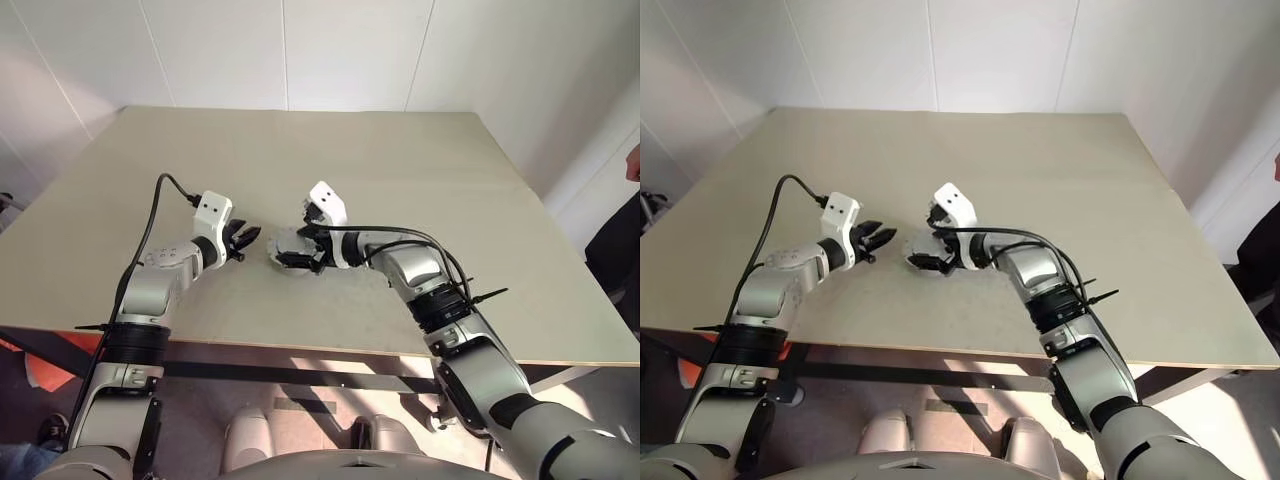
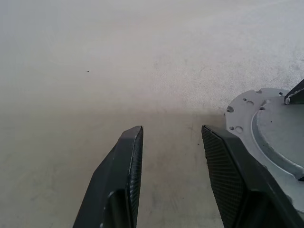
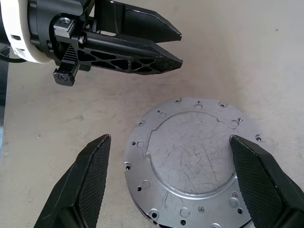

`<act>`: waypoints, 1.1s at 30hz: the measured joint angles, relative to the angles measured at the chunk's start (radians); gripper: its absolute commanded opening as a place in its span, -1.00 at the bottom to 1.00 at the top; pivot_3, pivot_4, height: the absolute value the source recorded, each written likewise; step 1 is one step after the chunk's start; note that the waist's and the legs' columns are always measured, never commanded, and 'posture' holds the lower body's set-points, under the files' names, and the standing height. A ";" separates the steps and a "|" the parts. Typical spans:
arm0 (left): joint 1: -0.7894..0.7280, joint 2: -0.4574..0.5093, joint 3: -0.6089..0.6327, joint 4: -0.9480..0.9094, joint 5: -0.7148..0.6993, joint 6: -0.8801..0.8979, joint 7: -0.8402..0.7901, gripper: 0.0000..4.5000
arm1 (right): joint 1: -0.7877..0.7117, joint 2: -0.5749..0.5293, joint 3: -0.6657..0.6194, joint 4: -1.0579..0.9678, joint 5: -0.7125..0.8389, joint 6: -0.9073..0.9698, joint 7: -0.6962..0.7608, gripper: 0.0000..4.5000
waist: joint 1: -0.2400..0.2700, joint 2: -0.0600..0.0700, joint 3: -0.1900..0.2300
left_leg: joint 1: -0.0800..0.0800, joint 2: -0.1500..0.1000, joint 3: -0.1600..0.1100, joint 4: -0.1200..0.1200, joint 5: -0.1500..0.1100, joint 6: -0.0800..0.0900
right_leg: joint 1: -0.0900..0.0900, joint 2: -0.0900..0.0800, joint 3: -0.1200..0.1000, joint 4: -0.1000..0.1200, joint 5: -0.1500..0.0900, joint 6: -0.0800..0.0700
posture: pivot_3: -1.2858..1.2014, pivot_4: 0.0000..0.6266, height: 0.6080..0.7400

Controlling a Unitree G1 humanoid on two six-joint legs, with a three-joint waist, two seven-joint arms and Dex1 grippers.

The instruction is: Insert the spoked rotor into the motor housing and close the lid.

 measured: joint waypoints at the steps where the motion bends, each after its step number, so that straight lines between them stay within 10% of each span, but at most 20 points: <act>1: 0.000 0.000 0.000 0.000 0.000 0.000 0.000 -0.08 | -0.003 0.005 -0.001 0.013 -0.001 -0.011 -0.006 1.00 | 0.000 0.000 0.000 | 0.000 0.000 0.000 0.000 0.000 0.000 | 0.000 0.000 0.000 0.000 0.000 0.000 | 0.03 -1.00 1.00; 18: 0.001 0.003 0.000 0.000 0.002 0.002 -0.006 -0.08 | -0.021 0.032 -0.010 0.124 -0.041 -0.115 -0.041 1.00 | -0.001 0.000 0.000 | 0.000 0.000 0.000 0.000 -0.001 0.002 | 0.000 0.000 0.000 0.000 0.000 0.000 | 0.03 -1.00 1.00; 24: 0.001 0.011 0.001 0.000 0.002 0.002 -0.005 -0.08 | -0.021 0.040 -0.009 0.154 -0.057 -0.162 -0.053 0.39 | -0.002 0.000 0.000 | 0.000 0.000 0.000 0.000 -0.001 0.002 | 0.000 0.000 0.000 0.000 0.000 0.000 | 0.03 -1.00 1.00; 33: 0.001 0.022 0.023 0.019 0.001 0.002 0.003 -0.08 | -0.021 0.037 -0.008 0.150 -0.075 -0.176 -0.041 0.39 | -0.001 0.000 0.000 | 0.000 0.000 0.000 0.000 -0.001 0.002 | 0.000 0.000 0.000 0.000 0.000 0.000 | 0.03 -1.00 1.00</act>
